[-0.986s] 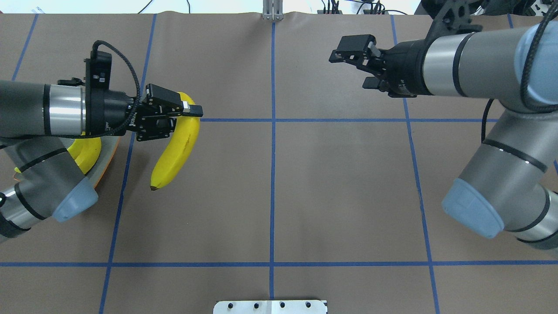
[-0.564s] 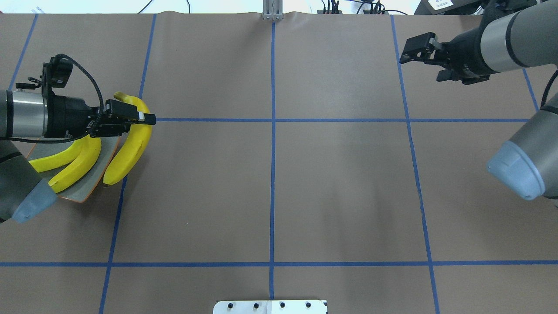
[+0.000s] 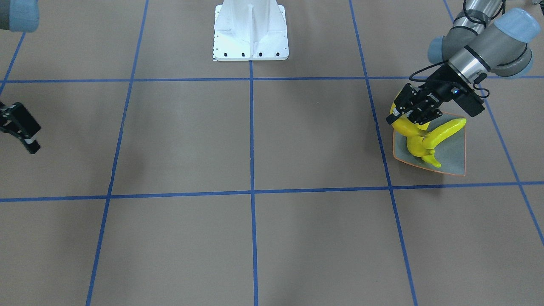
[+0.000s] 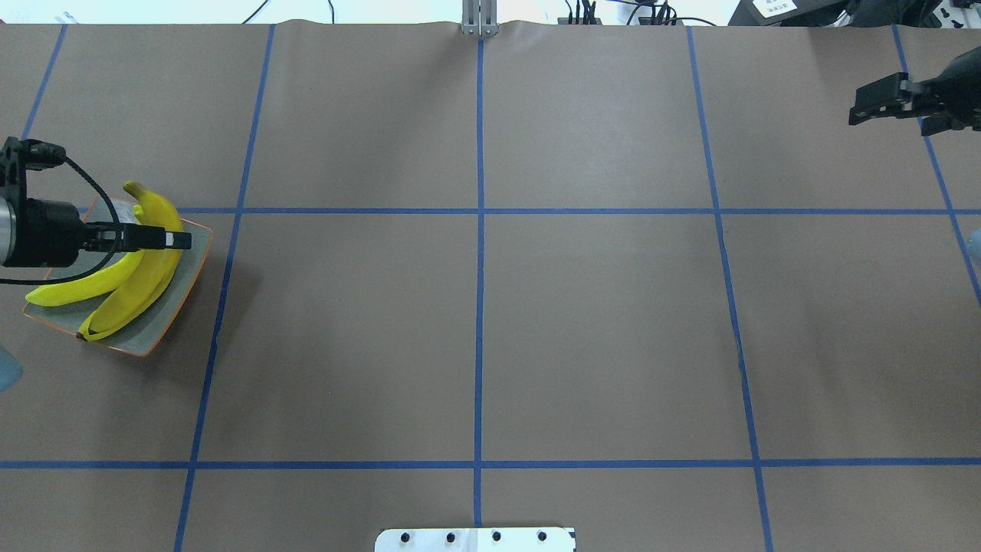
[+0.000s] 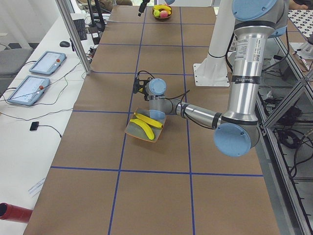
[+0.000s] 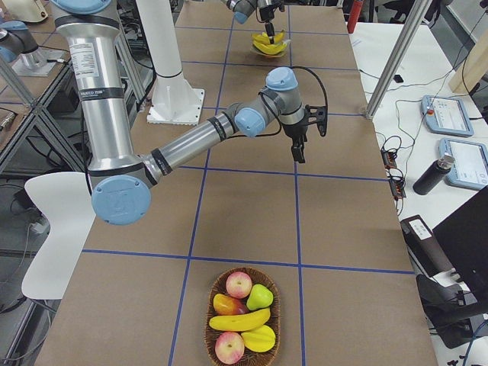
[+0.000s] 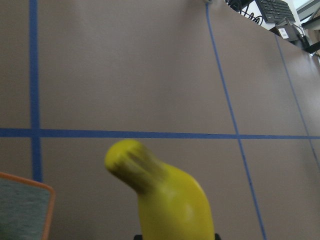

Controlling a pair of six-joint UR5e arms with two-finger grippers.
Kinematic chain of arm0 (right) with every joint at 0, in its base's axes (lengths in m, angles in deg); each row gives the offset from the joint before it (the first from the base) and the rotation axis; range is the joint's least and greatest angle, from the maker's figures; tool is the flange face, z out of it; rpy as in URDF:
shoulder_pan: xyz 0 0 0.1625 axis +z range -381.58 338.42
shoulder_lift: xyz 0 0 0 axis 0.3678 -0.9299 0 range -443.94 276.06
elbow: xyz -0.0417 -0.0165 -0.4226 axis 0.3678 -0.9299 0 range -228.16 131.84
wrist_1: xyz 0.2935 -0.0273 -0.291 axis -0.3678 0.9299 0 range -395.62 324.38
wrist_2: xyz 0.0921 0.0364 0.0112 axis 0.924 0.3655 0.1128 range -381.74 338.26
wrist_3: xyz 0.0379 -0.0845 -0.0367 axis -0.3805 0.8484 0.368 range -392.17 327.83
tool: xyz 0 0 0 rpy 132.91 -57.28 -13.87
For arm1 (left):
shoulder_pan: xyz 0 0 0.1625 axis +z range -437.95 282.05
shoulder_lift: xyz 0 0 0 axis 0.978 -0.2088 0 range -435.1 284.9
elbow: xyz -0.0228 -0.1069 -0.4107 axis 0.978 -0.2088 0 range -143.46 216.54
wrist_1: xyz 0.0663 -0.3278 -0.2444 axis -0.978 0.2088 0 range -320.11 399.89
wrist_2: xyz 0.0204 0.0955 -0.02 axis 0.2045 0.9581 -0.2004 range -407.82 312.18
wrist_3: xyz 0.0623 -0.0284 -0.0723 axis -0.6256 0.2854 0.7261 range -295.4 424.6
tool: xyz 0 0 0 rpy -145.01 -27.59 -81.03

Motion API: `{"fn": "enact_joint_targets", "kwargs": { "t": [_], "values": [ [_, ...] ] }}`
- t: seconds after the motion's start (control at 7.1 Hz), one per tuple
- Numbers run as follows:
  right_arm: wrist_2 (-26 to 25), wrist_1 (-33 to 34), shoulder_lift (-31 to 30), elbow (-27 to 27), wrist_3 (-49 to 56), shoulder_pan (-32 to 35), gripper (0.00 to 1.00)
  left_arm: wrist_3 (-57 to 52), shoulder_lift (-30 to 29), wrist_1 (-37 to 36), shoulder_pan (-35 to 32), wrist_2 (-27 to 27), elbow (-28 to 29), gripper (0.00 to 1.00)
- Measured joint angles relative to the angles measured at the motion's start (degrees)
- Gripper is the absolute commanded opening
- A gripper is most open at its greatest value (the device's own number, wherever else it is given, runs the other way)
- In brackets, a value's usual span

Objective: Transfer all bananas from basket to plate

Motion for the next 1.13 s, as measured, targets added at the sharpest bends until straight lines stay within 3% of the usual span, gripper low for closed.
{"fn": "enact_joint_targets", "kwargs": {
  "t": [0.14,0.28,0.42,0.56,0.85,1.13],
  "values": [
    [1.18,-0.12,-0.98,-1.59,4.43,2.26,1.00,-3.44,0.85,0.02,-0.21,0.13,1.52,0.00],
    [1.63,-0.20,-1.41,-2.60,6.65,3.44,1.00,-5.53,1.38,0.05,-0.17,0.38,2.54,0.41],
    [1.80,-0.23,-1.67,-3.10,7.76,3.98,1.00,-6.69,1.66,0.09,-0.04,0.63,3.14,0.75],
    [1.89,-0.24,-1.92,-3.51,8.94,4.41,1.00,-7.36,1.74,0.16,0.12,0.77,3.60,0.89],
    [1.98,-0.23,-2.09,-4.76,11.73,5.67,1.00,-7.92,1.60,0.24,0.26,0.96,3.88,0.99],
    [2.88,-0.19,-2.08,-5.53,13.11,6.76,1.00,-7.95,1.10,0.26,0.27,0.77,3.69,0.99]
  ]
}}
